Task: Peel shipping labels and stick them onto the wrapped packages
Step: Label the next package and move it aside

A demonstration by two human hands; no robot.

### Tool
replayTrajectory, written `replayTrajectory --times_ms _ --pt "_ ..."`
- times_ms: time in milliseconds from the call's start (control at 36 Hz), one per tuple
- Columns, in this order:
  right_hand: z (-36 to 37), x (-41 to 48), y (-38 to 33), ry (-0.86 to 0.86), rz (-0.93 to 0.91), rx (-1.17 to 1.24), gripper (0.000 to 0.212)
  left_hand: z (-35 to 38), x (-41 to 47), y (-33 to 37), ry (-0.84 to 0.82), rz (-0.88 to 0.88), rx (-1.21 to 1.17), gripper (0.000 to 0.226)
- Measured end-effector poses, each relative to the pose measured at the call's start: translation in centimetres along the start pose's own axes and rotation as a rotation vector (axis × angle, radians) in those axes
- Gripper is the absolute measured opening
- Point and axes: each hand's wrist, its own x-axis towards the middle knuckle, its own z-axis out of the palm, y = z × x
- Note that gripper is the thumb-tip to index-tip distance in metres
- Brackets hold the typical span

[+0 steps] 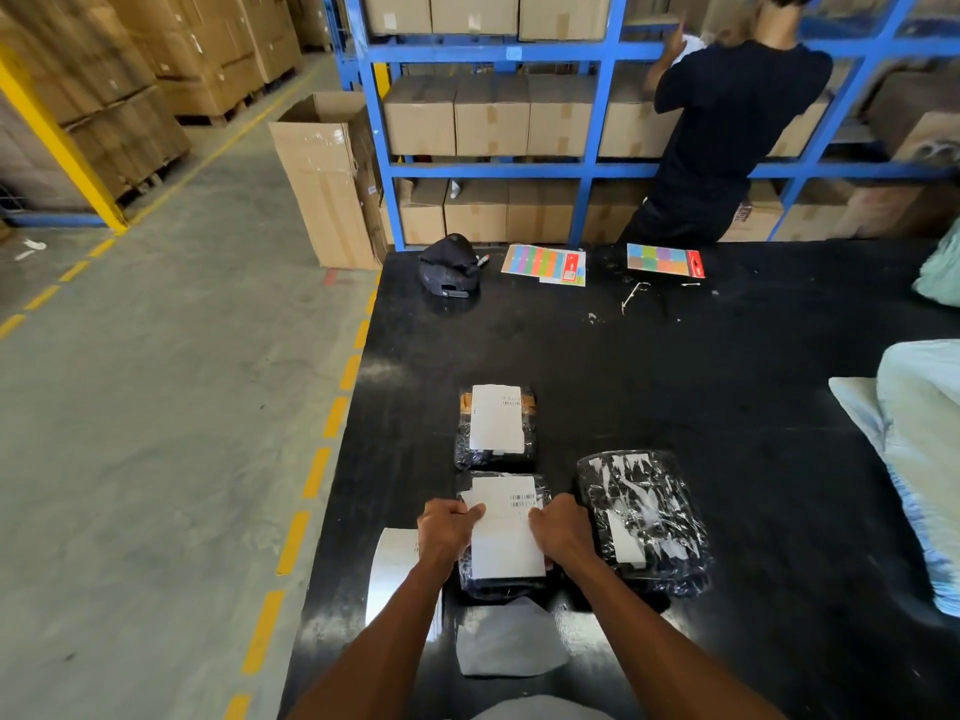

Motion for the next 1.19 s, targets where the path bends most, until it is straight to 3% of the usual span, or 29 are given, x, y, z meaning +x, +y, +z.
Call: replayTrajectory --times_ms 417,583,667,778,889,944,1056,1194 --pt "-1.9 -0.8 -2.4 -0.046 -0.167 -0.519 0.039 0.0 -0.8 0.5 0.025 -0.015 0.058 0.037" --pt "-1.8 -0.8 -2.3 0.146 -0.508 -0.573 0.030 -0.1 -0.9 0.5 0.037 -0.015 0.072 0.039" --pt "-0.9 -0.2 -1.7 -0.012 -0.671 -0.650 0.048 -0.1 -1.0 0.5 0.039 0.006 0.068 0.040" --pt "0.7 0.6 -0.1 -0.220 -0.638 -0.777 0.062 -0.3 -1.4 0.6 0.027 0.033 0.054 0.046" --pt "1.7 0.8 1.3 -0.207 -0.611 -0.779 0.069 -0.7 -2.0 0.7 0.011 0.031 0.023 0.043" --pt "1.8 0.7 1.5 -0.197 -0.608 -0.758 0.083 -0.9 -2.0 0.5 -0.006 0.024 0.009 0.041" --pt "1.8 0.9 1.4 -0.217 -0.593 -0.777 0.070 -1.9 -2.6 -0.2 -0.107 -0.009 -0.085 0.031" --pt "1.7 0.9 1.3 -0.237 -0.572 -0.799 0.070 -4.4 -5.7 -0.5 -0.342 -0.028 -0.190 0.030"
